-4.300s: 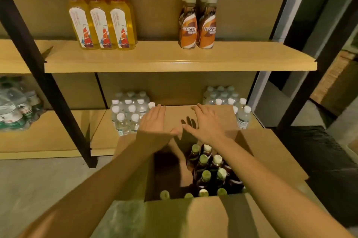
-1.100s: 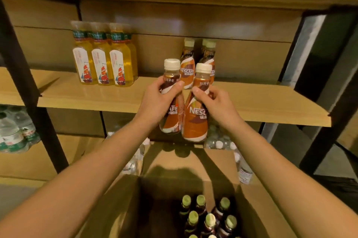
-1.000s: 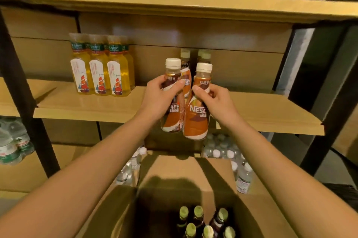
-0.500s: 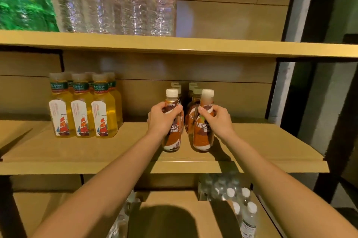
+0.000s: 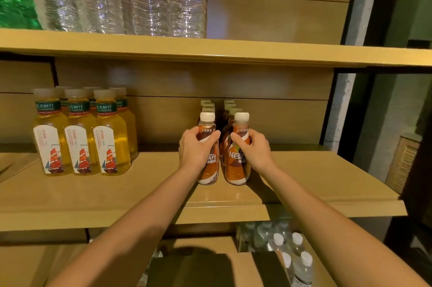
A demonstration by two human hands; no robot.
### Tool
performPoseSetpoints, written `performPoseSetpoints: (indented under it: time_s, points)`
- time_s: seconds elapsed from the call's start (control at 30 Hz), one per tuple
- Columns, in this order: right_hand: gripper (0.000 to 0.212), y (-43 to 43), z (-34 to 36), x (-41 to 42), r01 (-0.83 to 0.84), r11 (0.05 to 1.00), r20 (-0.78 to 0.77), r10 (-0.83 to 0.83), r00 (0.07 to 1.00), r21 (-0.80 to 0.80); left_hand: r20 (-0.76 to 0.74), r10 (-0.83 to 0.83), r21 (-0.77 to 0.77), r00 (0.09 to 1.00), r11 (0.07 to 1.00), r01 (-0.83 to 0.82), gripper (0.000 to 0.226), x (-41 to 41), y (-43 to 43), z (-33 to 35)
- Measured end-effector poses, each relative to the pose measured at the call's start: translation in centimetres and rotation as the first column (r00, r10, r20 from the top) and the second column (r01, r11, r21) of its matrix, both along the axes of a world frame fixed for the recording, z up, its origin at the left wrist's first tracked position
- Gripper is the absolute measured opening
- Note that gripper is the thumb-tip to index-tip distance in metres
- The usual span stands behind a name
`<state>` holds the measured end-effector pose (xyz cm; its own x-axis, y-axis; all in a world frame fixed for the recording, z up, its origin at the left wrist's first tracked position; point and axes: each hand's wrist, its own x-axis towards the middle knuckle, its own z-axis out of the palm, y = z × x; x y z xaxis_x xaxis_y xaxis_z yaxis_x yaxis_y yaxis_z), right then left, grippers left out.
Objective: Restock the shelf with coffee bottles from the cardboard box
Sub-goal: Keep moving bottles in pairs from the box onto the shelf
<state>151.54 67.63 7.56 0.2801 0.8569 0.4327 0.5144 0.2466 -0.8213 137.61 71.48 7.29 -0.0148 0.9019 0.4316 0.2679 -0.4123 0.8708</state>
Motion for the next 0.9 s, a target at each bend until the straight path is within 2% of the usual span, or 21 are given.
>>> performPoseSetpoints:
  time_s: [0.1,0.3,0.5,0.63,0.73,0.83,0.9]
  points:
    - [0.033,-0.2,-0.1,0.0,-0.008,1.0,0.019,0.009,1.0,-0.011,-0.009,0.001,0.013,1.0,1.0,-0.001,0.041,0.1,0.0,-0.1]
    - [0.04,0.1,-0.3,0.0,0.033,0.998,0.156,-0.025,0.987,-0.048,-0.07,0.016,0.054,0.997,0.998,-0.012,0.046,0.0,0.0,-0.5]
    - [0.042,0.2,-0.5,-0.4,0.057,0.994,0.172,-0.041,0.984,-0.089,-0.135,0.022,0.084,0.991,0.996,-0.011,0.044,0.0,-0.5,-0.6]
    - [0.063,-0.8,0.3,-0.3,0.128,0.987,0.198,-0.108,0.974,-0.094,-0.224,0.015,0.04,0.975,0.999,-0.006,0.068,-0.9,-0.8,-0.3]
    - [0.067,-2.2,1.0,0.3,0.217,0.976,0.33,-0.209,0.921,0.013,-0.417,0.109,0.077,0.902,0.993,-0.084,0.086,-2.8,-1.6,0.3]
    - [0.063,-4.3,1.5,-0.1,0.244,0.964,0.604,-0.259,0.754,0.11,-0.615,0.268,0.209,0.742,0.962,-0.174,0.092,-5.1,-2.8,0.7]
    - [0.063,-5.7,1.4,-0.8,0.235,0.966,0.705,-0.242,0.667,0.108,-0.705,0.295,0.24,0.645,0.955,-0.174,0.092,-6.5,-4.1,0.6]
